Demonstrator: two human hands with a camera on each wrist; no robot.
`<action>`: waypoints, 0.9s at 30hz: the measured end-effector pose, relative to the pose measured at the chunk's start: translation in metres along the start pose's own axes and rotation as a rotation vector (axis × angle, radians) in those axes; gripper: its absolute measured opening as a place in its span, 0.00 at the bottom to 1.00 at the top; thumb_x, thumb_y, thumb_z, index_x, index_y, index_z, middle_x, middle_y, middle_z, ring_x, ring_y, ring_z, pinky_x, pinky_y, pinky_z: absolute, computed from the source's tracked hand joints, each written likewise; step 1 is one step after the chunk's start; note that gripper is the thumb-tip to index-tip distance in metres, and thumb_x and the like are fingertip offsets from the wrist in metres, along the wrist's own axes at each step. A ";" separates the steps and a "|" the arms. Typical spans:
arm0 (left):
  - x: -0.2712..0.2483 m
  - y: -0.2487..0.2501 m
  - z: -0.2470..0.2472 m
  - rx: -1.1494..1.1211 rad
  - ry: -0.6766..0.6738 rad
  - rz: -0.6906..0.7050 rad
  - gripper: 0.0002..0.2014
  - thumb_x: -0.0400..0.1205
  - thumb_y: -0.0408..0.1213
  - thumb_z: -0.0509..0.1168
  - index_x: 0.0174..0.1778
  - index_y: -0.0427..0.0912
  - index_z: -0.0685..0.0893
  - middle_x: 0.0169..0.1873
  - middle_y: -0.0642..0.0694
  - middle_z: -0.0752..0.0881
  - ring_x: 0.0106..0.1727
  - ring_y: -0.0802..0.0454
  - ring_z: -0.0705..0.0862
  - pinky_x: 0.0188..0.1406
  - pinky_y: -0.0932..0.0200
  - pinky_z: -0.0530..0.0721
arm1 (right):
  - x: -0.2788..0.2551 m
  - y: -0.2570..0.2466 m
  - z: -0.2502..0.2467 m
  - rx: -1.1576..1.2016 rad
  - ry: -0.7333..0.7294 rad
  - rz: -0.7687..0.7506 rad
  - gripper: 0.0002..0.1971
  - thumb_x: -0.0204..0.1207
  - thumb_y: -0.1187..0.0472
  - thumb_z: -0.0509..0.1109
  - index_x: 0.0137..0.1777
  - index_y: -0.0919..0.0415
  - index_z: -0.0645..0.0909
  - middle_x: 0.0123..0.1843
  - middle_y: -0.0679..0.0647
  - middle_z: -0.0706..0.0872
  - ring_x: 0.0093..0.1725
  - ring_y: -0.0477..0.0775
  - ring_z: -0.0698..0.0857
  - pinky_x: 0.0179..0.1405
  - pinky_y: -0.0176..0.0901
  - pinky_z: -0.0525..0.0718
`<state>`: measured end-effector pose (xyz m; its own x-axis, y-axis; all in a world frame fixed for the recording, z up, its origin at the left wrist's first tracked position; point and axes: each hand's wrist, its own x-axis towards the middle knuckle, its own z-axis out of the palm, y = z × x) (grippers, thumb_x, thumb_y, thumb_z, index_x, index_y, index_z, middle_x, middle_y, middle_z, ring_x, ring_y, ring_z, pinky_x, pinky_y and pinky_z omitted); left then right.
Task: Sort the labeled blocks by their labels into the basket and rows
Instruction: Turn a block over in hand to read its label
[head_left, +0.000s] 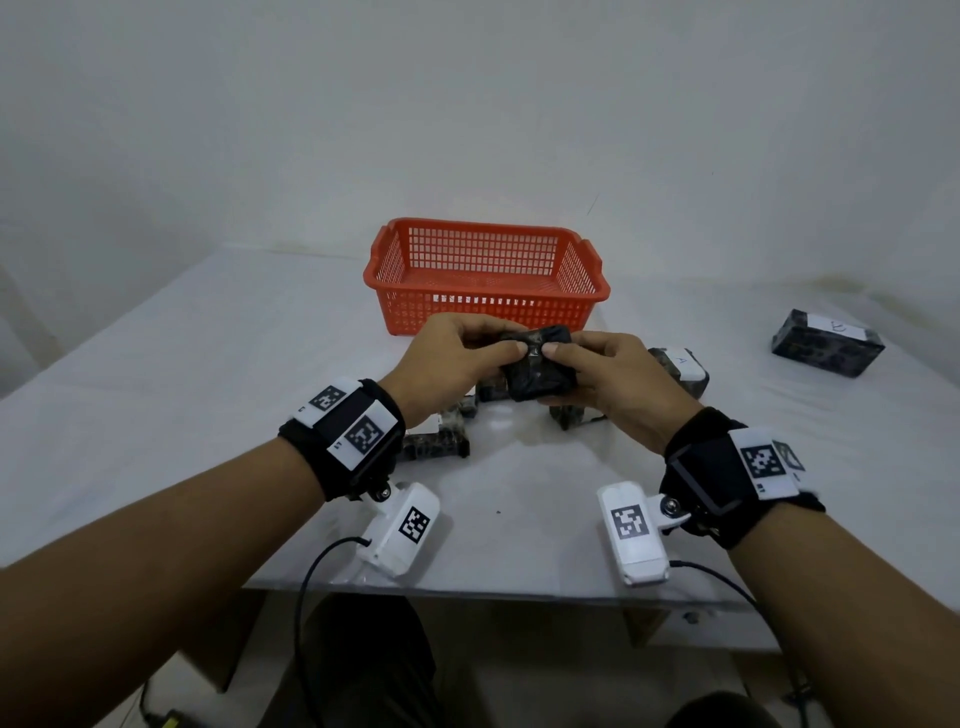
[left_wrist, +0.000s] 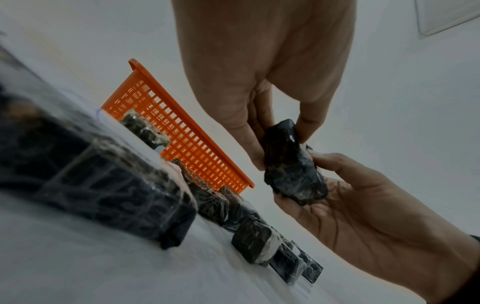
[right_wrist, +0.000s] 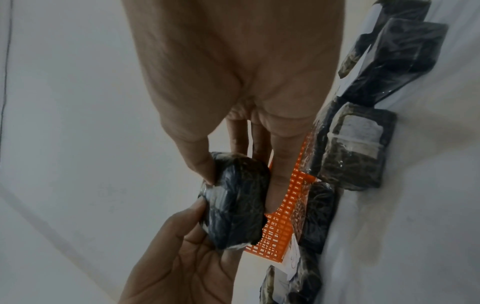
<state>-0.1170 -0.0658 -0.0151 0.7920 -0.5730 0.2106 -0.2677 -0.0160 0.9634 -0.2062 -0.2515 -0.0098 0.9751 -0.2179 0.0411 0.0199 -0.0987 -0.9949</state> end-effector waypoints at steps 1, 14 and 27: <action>-0.001 0.000 0.001 -0.018 -0.009 -0.010 0.12 0.84 0.31 0.73 0.64 0.37 0.90 0.57 0.41 0.93 0.57 0.50 0.93 0.51 0.61 0.91 | 0.000 0.000 0.000 -0.004 0.007 -0.004 0.13 0.84 0.62 0.73 0.62 0.71 0.88 0.60 0.67 0.92 0.60 0.63 0.93 0.61 0.66 0.91; 0.000 0.000 -0.002 -0.097 -0.024 -0.049 0.15 0.84 0.31 0.73 0.67 0.35 0.89 0.59 0.40 0.93 0.59 0.46 0.93 0.61 0.49 0.92 | -0.003 -0.005 -0.002 -0.022 -0.042 -0.013 0.14 0.78 0.71 0.77 0.63 0.68 0.88 0.57 0.61 0.94 0.56 0.59 0.94 0.51 0.45 0.93; 0.001 -0.001 -0.008 -0.082 -0.060 -0.024 0.17 0.83 0.26 0.73 0.69 0.36 0.87 0.62 0.39 0.92 0.63 0.42 0.91 0.65 0.39 0.89 | -0.006 -0.004 -0.002 0.016 -0.046 -0.041 0.14 0.83 0.60 0.74 0.64 0.66 0.88 0.60 0.63 0.93 0.61 0.59 0.93 0.64 0.51 0.90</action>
<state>-0.1118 -0.0599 -0.0147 0.7625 -0.6216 0.1796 -0.2015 0.0356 0.9788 -0.2126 -0.2521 -0.0057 0.9825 -0.1696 0.0776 0.0627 -0.0911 -0.9939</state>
